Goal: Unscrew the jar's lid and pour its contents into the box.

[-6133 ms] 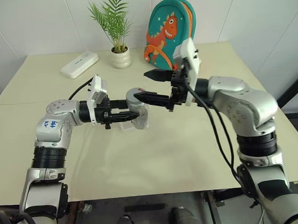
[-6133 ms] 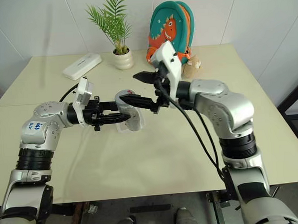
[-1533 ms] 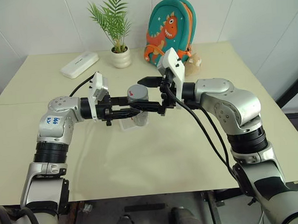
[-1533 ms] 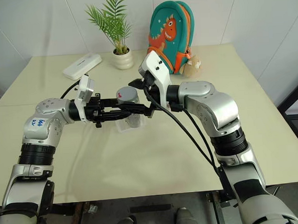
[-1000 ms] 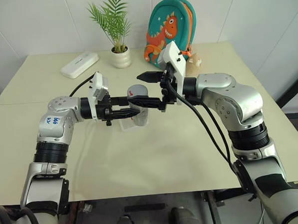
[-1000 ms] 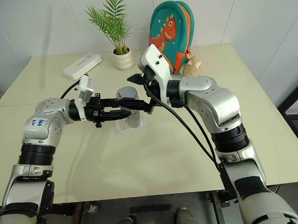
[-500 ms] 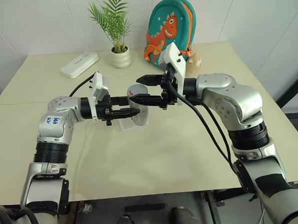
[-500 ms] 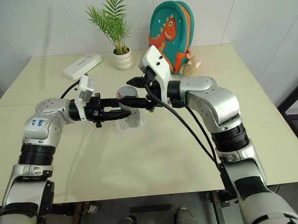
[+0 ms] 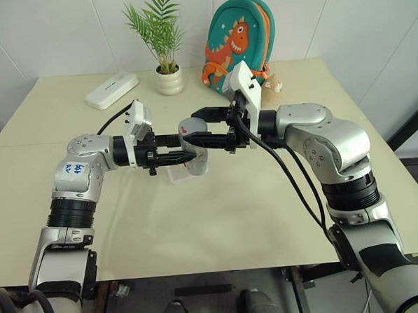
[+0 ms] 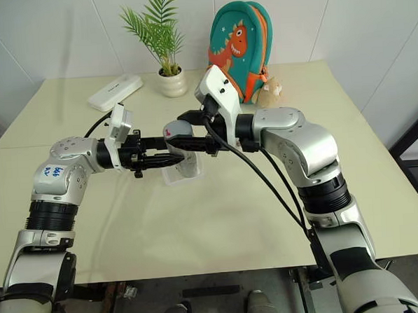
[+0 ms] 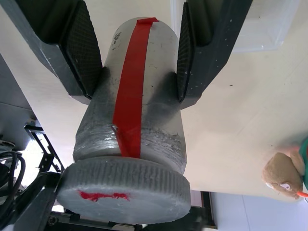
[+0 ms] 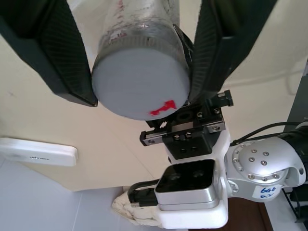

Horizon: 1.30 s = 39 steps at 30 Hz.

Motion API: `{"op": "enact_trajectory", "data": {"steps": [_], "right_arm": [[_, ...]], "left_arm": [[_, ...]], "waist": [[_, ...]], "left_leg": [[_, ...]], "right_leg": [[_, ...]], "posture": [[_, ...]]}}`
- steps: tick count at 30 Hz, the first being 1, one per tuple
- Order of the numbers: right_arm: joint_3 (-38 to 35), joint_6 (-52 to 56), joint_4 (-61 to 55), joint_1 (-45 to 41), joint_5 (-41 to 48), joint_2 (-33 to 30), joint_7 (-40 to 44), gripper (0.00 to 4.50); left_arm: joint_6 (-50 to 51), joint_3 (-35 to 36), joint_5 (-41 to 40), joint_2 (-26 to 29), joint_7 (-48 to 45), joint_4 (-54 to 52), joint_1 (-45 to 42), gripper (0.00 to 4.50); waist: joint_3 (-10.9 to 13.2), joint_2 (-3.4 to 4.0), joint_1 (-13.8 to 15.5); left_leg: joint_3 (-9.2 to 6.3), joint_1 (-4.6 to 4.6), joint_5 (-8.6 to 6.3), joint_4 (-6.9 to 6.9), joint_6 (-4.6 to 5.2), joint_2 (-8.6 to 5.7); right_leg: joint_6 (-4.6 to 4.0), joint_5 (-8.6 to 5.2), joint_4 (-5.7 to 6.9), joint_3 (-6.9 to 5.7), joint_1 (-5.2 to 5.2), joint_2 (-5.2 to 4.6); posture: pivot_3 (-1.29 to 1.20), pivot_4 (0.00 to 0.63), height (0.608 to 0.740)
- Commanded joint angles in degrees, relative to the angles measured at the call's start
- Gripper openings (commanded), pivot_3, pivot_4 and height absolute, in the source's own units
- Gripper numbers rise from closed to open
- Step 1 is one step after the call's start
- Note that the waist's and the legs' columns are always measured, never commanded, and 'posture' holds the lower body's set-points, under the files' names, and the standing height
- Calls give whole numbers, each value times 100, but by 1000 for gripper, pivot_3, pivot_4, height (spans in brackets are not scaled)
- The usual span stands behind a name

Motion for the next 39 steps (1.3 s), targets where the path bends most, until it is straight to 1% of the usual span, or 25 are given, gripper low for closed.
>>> {"op": "enact_trajectory", "data": {"steps": [1, 14, 27, 37, 39], "right_arm": [[-46, -31, -211, -46, 27, -41, 23, 2715], [-169, -119, -18, -292, 23, -23, 23, 2715], [-253, -405, 410, -608, -208, -152, 183, 2715], [-142, -357, 213, -462, -197, -142, 260, 2715], [-127, -338, 176, -440, -184, -133, 270, 2606]], "left_arm": [[-107, 80, 3, 21, -4, -146, -67, 1864], [-87, 14, 39, 37, -66, -111, -45, 1864], [-70, -35, 65, 37, -100, -124, -15, 1864], [-101, -52, 81, 10, -108, -84, -41, 1864], [-119, -55, 88, 7, -107, -62, -57, 1864]], "waist": [[0, 0, 1], [0, 0, 0], [0, 0, 1], [0, 0, 0], [0, 0, 1]], "left_leg": [[0, 0, 0, 0, 0, 0], [0, 0, 0, 0, 0, 0], [0, 0, 0, 1, 0, 0], [0, 0, 0, 1, 0, 0], [0, 0, 0, 1, 0, 0]], "right_leg": [[0, 0, 0, 0, 0, 0], [0, 0, 0, 0, 0, 0], [0, 0, 1, 0, 0, 0], [0, 0, 1, 0, 0, 0], [0, 0, 0, 0, 0, 0]], "posture": [[0, 150, 740], [0, 150, 740], [0, 150, 740], [0, 150, 740], [0, 150, 740]]}}
